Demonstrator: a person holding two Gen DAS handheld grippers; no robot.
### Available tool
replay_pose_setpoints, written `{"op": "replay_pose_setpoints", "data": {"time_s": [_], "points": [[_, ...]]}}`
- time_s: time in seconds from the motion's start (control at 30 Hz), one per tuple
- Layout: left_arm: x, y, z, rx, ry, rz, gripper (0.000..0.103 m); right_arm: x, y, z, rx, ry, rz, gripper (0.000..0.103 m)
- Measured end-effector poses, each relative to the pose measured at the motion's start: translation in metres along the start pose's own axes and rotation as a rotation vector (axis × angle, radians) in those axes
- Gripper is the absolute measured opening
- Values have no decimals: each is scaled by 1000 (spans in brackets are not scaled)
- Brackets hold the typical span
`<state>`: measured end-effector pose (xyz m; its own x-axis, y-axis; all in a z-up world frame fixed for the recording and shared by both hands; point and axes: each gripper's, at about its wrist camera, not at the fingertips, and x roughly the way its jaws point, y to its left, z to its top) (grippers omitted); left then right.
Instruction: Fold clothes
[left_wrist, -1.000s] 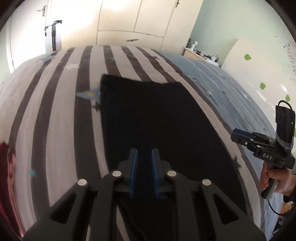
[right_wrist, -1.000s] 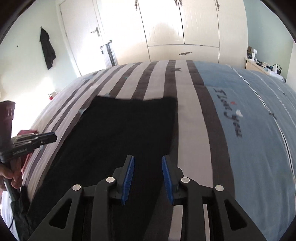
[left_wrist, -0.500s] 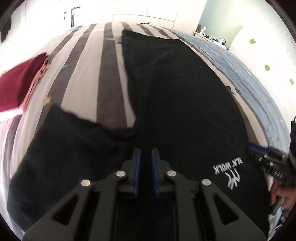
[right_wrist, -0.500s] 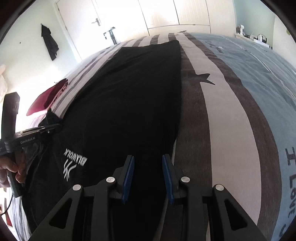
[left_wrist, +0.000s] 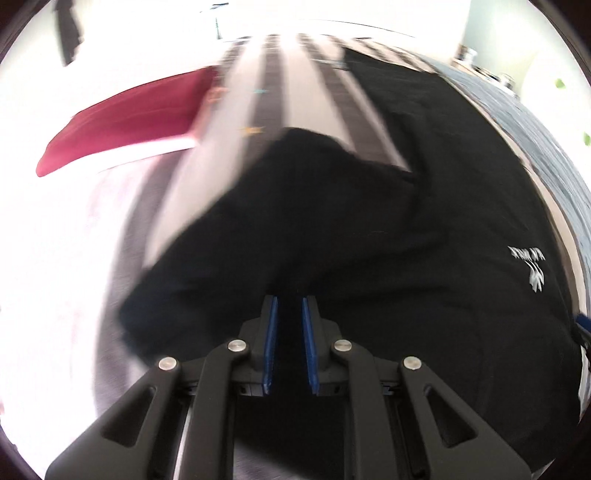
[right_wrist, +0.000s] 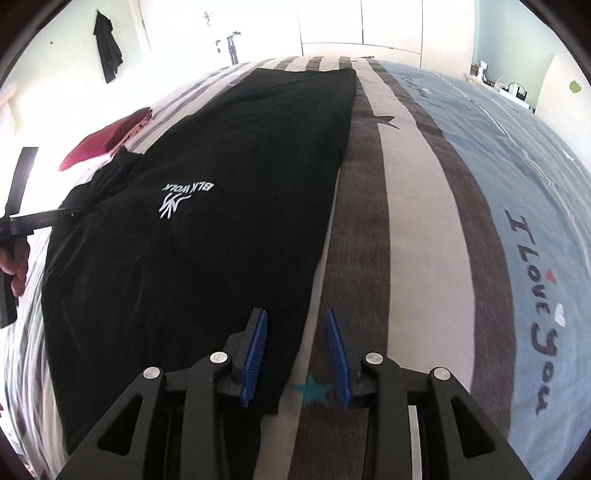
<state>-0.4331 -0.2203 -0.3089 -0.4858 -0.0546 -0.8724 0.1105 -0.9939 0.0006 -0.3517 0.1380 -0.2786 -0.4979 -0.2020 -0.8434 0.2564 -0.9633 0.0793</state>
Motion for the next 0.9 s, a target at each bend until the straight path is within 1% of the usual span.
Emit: {"op": "replay_pose_setpoints", "data": {"time_s": [0.03,0.1,0.17,0.2,0.27,0.33,0.37,0.4,0.5,0.53,0.63,0.77,0.9], "points": [[-5,5,0,-13,-3,16,12,-4,0,1,2,0,-3,30],[-14,6,0,-2,-23,-1,12,-13,8,3,-9,-26,12,30],[-20,3,-5,29,-43,-22,12,-24,24,5,-37,-71,46,30],[-19,2,-9,38,-40,-25,12,-27,32,5,-50,-87,65,30],[-13,7,-16,43,-30,-23,12,-28,48,-2,-65,-87,94,30],[-3,21,-25,22,-11,-2,12,-26,59,-13,-62,-68,108,31],[-1,31,-29,0,-22,-15,12,-24,64,-21,-59,-56,111,31],[-2,37,-31,-5,-41,-12,12,-22,68,-30,-57,-41,108,31],[-8,47,-31,-4,-46,25,12,-24,71,-57,-31,-19,95,31],[-10,51,-31,-19,-42,38,12,-26,70,-65,-17,-20,96,32],[-22,55,-33,-48,-34,41,12,-33,69,-84,15,-28,97,32],[-46,25,-36,-16,-61,-63,12,-44,69,-97,41,-32,92,33],[-66,-19,-45,51,-88,-188,12,-49,72,-106,51,-38,72,33]]}}
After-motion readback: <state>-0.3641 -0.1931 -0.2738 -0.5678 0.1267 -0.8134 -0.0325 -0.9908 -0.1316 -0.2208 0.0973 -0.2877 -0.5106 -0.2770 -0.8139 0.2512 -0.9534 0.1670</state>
